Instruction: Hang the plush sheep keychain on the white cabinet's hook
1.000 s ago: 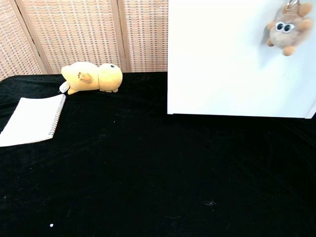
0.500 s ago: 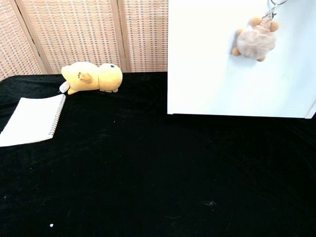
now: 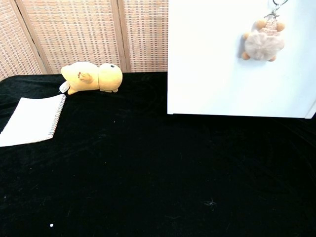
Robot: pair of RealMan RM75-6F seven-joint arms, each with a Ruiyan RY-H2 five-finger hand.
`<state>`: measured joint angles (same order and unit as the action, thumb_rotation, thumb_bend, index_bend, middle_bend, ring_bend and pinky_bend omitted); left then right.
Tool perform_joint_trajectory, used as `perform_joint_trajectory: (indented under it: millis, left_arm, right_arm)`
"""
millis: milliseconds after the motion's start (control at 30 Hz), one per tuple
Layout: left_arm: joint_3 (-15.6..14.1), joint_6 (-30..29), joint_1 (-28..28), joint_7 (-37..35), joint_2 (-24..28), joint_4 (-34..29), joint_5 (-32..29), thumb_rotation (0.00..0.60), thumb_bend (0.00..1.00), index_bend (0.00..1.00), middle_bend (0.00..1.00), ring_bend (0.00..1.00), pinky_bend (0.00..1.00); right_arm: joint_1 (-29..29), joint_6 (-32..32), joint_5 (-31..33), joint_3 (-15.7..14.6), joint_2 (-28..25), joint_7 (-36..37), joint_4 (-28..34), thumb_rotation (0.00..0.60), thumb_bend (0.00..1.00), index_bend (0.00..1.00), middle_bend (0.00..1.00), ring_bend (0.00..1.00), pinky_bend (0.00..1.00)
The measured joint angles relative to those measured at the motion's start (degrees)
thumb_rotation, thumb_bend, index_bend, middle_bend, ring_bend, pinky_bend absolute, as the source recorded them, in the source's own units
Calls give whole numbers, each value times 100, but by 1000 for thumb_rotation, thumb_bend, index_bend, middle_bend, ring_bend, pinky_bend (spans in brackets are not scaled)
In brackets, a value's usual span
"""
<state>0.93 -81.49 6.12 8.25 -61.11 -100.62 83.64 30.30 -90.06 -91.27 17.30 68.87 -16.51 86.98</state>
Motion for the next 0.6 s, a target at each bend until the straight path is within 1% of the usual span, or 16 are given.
perform_joint_trajectory:
  millis: [100, 133, 167, 200, 267, 333, 367, 433, 467, 533, 600]
  left_arm:
    - [-3, -11, -5, -28, 11, 0, 18, 600, 0, 0, 0, 0, 0]
    - [-7, -15, -7, -30, 14, 1, 31, 600, 0, 0, 0, 0, 0]
    - [-12, -17, -8, -31, 15, 1, 41, 600, 0, 0, 0, 0, 0]
    - [-16, -20, -9, -30, 15, -1, 52, 600, 0, 0, 0, 0, 0]
    - [-29, -28, -13, -21, 11, -1, 82, 600, 0, 0, 0, 0, 0]
    - [-46, -21, -9, -21, 2, -1, 119, 600, 0, 0, 0, 0, 0]
    - [-53, -10, -5, -36, -2, -1, 131, 600, 0, 0, 0, 0, 0]
    - [-68, 5, 2, -58, -9, 6, 169, 600, 0, 0, 0, 0, 0]
    - [-71, -4, 1, -57, -12, 11, 183, 600, 0, 0, 0, 0, 0]
    - [-72, -68, -14, -36, -23, 25, 226, 600, 0, 0, 0, 0, 0]
    - [-74, -144, -35, -10, -35, 39, 274, 600, 0, 0, 0, 0, 0]
  right_arm:
    - [-276, -157, -66, -183, -132, 374, 108, 600, 434, 595, 780, 788, 993]
    - [-423, -205, -75, -292, -195, 516, 164, 600, 423, 530, 707, 723, 957]
    - [-540, -228, -69, -381, -250, 596, 223, 600, 395, 452, 614, 635, 880]
    - [-652, -236, -48, -468, -312, 647, 304, 600, 363, 398, 544, 559, 795]
    - [-870, -211, 37, -655, -474, 704, 560, 600, 209, 254, 328, 310, 465]
    - [-1133, -149, 158, -901, -673, 721, 884, 600, 73, 161, 179, 144, 249]
    - [-1258, -117, 214, -1020, -763, 723, 1028, 600, 23, 115, 107, 73, 168]
    - [-1549, -43, 343, -1292, -942, 730, 1313, 600, 0, 61, 29, 12, 82]
    - [-1663, -21, 384, -1392, -997, 736, 1398, 600, 0, 38, 7, 0, 49]
    - [-1891, 5, 431, -1593, -1066, 752, 1502, 600, 0, 13, 0, 0, 14]
    - [-2045, -13, 428, -1696, -1073, 739, 1513, 600, 0, 1, 0, 0, 0]
